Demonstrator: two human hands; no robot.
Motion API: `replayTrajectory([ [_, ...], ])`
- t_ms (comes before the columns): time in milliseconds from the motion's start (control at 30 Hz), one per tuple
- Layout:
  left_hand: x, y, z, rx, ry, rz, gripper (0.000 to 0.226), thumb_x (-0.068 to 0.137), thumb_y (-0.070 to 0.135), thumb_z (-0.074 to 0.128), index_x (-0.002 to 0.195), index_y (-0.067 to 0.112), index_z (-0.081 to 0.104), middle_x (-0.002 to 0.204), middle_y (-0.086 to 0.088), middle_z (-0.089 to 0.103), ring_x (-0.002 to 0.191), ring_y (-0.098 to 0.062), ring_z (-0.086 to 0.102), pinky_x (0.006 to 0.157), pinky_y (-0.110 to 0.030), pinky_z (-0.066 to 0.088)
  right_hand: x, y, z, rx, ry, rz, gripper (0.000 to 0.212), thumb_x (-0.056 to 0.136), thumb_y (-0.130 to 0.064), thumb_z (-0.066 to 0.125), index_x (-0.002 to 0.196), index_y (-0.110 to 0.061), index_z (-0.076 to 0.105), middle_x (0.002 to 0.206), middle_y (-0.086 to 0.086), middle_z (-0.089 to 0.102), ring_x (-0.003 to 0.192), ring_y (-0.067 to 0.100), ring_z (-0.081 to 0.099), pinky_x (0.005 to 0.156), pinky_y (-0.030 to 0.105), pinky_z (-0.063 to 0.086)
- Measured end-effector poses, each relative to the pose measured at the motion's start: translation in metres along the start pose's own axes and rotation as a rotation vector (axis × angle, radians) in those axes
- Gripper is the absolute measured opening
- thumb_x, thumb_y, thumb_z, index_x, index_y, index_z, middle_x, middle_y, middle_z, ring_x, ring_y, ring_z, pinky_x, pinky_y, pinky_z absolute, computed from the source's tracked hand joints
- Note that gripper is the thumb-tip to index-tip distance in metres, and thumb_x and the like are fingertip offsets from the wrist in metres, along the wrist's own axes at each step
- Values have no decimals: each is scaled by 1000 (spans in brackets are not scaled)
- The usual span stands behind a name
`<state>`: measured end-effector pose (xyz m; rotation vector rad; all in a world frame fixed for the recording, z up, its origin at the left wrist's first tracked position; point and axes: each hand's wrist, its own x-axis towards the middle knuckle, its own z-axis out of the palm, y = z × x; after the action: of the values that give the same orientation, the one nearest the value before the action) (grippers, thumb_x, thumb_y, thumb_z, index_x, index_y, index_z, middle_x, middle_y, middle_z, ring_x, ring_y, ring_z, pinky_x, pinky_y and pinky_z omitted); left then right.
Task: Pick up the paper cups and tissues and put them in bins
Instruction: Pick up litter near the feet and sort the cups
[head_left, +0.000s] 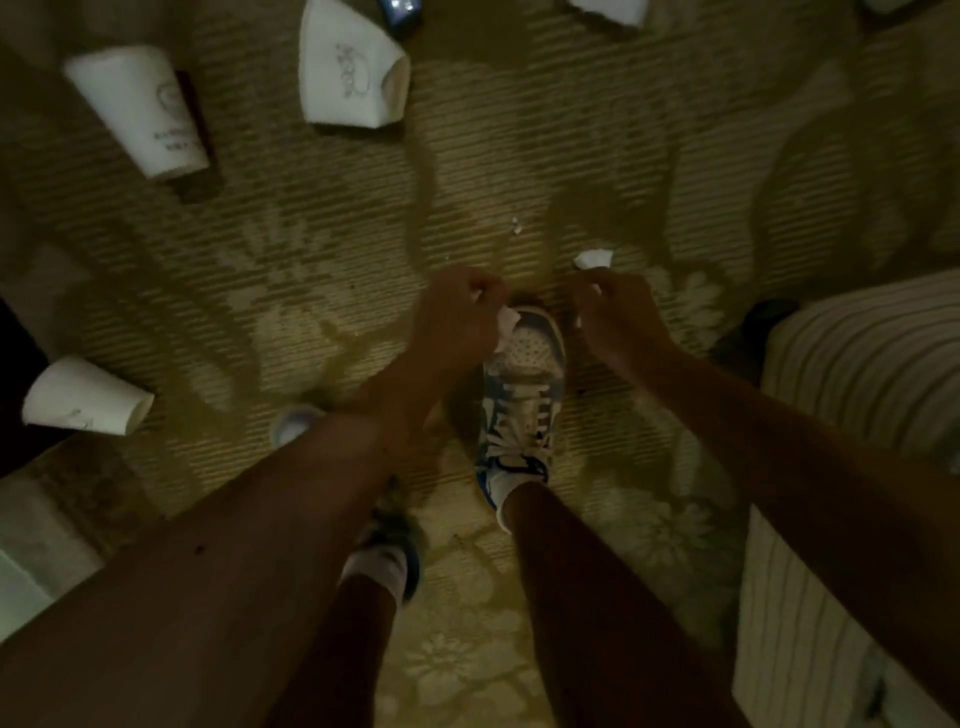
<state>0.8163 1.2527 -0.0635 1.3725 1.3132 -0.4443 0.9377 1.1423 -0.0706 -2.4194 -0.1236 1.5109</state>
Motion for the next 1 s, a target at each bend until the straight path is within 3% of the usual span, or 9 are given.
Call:
replayTrajectory([
  [100,9,3,3,45,-70,10,27,102,24,50,82,14,66,83,-2,63,74,-13,59,69,-26,46,11,15,3,-220,-75,-100,25,100,-13,42,85,-7,61,105,19,51,95,28,52,87,42,45],
  [233,9,2,-3,93,-110,78,50,103,35,46,80,-5,65,65,-14,56,54,-19,49,45,-9,34,25,17,14,-168,-97,-4,36,103,-21,43,130,-4,58,143,21,45,127,32,46,102,36,39],
  [333,11,5,-14,72,-143,30,50,102,37,47,72,1,63,53,-1,53,47,-11,49,45,-15,36,28,8,7,92,12,80,31,101,-15,46,114,8,62,86,15,62,78,20,59,60,24,45],
  [400,13,13,-24,3,-99,-25,45,101,38,48,67,11,59,47,8,49,40,-2,47,45,-19,38,22,-10,-2,220,30,94,37,102,-24,48,78,-3,67,66,4,61,62,14,58,57,20,46],
  [467,12,25,-35,-39,-45,-45,44,100,43,47,70,14,61,54,5,50,48,-5,50,51,-21,39,10,-38,-8,489,-42,103,32,102,-30,49,80,-14,67,76,2,68,73,17,65,68,25,54],
  [567,12,42,-53,-124,23,-97,48,98,55,43,100,14,67,87,-2,63,85,-18,60,76,-31,42,-12,-84,-10,784,-188,122,32,101,-33,48,115,-8,62,106,9,68,85,21,71,67,27,58],
  [700,9,69,-80,-358,64,-117,54,93,65,40,111,21,66,111,-4,69,103,-24,65,95,-44,50,-35,-143,-4,886,-320,129,37,102,-37,43,113,-9,65,96,5,74,81,17,73,67,28,59],
  [867,5,87,-126,-409,73,30,47,100,51,41,108,14,69,95,-7,73,88,-23,71,81,-50,58,-47,-204,11,777,-427,115,50,100,-52,37,111,-14,68,100,5,76,87,14,73,65,25,58],
  [1000,21,86,-153,-311,133,156,44,102,41,45,80,15,73,76,-2,73,69,-14,70,64,-32,58,-29,-227,12,698,-505,69,65,98,-58,33,118,-5,65,107,12,73,92,19,73,68,28,58],
])
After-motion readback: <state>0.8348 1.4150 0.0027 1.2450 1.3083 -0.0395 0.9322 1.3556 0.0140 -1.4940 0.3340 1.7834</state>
